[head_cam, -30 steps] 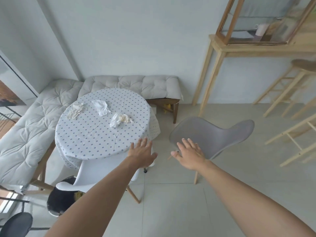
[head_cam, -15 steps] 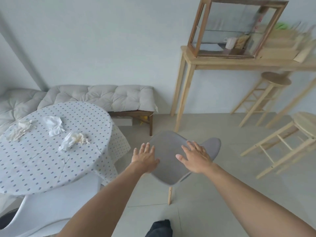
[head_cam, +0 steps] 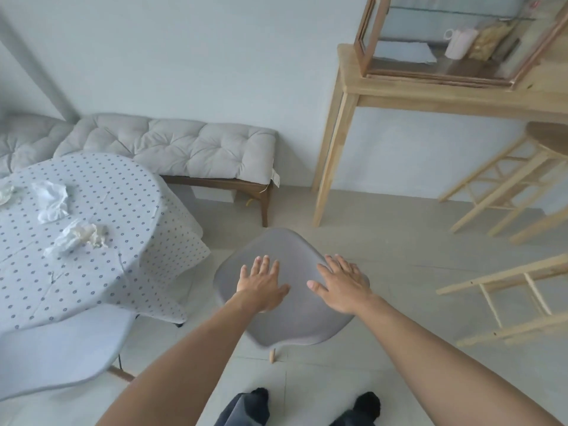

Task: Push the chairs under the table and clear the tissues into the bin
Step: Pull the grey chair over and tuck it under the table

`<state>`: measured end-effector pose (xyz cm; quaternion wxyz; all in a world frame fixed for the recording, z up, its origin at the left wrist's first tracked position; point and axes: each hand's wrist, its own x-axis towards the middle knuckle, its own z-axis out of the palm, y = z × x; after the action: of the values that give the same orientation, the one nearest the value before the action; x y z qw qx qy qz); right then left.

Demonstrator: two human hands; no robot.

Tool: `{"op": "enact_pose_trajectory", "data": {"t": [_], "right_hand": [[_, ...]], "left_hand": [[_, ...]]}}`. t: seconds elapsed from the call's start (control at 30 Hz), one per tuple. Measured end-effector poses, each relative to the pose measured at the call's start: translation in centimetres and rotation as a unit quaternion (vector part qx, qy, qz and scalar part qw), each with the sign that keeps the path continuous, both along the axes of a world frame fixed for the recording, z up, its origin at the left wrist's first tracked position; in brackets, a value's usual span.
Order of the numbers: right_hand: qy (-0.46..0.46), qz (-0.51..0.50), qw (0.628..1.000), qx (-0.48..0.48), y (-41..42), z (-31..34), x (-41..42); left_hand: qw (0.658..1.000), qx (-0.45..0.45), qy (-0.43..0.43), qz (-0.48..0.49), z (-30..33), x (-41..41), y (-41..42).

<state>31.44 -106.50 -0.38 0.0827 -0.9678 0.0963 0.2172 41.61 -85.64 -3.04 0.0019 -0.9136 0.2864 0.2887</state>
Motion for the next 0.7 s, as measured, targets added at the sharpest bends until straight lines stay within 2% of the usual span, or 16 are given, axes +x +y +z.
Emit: {"op": "enact_pose_trajectory", "data": {"t": [0.13,0.33,0.57,0.7], "right_hand": [[0.038,0.100,0.994,0.016,-3.9,-1.3,0.3],[0.071,0.245,0.967,0.030,-7.7,-2.2,-1.4],[0.093,0.346,0.933,0.017,-9.6,-4.2,-3.7],[0.056,0.393,0.918,0.012,-10.6,-5.5,-3.6]], "left_hand": [[0.997,0.023,0.016,0.075,-0.7,-4.1,-2.5],[0.982,0.031,0.032,0.183,-0.9,-11.7,-5.7],[0.969,-0.002,0.070,0.237,-2.4,-18.3,-8.8],[0.975,-0.002,-0.012,0.223,-3.0,-19.3,-9.8]]}}
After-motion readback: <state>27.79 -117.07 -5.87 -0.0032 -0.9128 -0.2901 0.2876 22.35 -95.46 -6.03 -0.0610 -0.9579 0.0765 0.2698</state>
